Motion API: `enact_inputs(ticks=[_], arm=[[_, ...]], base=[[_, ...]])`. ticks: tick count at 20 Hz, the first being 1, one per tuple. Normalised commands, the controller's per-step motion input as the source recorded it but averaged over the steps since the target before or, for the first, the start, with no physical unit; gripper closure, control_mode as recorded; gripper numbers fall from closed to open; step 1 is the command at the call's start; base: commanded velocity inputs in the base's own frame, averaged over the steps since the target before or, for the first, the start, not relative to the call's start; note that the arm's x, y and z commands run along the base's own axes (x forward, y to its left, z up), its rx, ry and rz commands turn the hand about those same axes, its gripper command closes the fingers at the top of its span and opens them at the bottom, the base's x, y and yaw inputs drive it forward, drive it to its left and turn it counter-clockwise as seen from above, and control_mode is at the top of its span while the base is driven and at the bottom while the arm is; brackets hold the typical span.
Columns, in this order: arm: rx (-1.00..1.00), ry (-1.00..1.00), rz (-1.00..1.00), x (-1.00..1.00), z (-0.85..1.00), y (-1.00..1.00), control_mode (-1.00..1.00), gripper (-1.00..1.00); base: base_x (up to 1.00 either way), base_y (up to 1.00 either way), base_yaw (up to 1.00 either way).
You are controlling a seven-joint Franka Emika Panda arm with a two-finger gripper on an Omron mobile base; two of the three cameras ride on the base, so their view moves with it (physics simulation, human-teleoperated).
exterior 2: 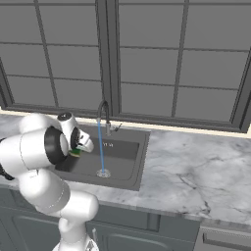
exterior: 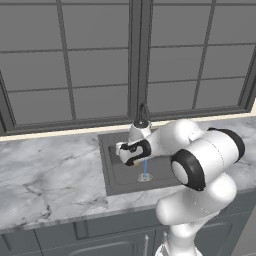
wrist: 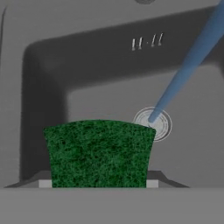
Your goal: Soak the sponge with water for a few seconds and then drop it inside the sink.
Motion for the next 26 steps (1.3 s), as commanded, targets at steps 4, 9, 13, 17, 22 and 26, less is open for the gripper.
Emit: enact_inputs(ticks=[4, 9, 13, 17, 22, 26], arm=[[0.05, 0.0, 0.0, 0.0, -0.26, -0.08, -1.0, 1.0], [0.06, 0.0, 0.0, 0.0, -0.15, -0.36, -1.0, 1.0], [0.02, -0.05, 0.0, 0.0, -0.26, -0.31, -1.0, 1.0], [0.0, -0.09, 0.0, 0.0, -0.19, 0.0, -1.0, 1.0], [0.0, -0.07, 0.0, 0.05, -0.23, 0.0, -1.0, 1.0], [0.0, -0.09, 0.0, 0.1, -0.02, 0.0, -1.0, 1.0]], base=[[0.0, 0.0, 0.0], [0.0, 0.0, 0.0], [0.0, 0.0, 0.0], [0.0, 0.0, 0.0], [0.0, 0.0, 0.0], [0.0, 0.0, 0.0]])
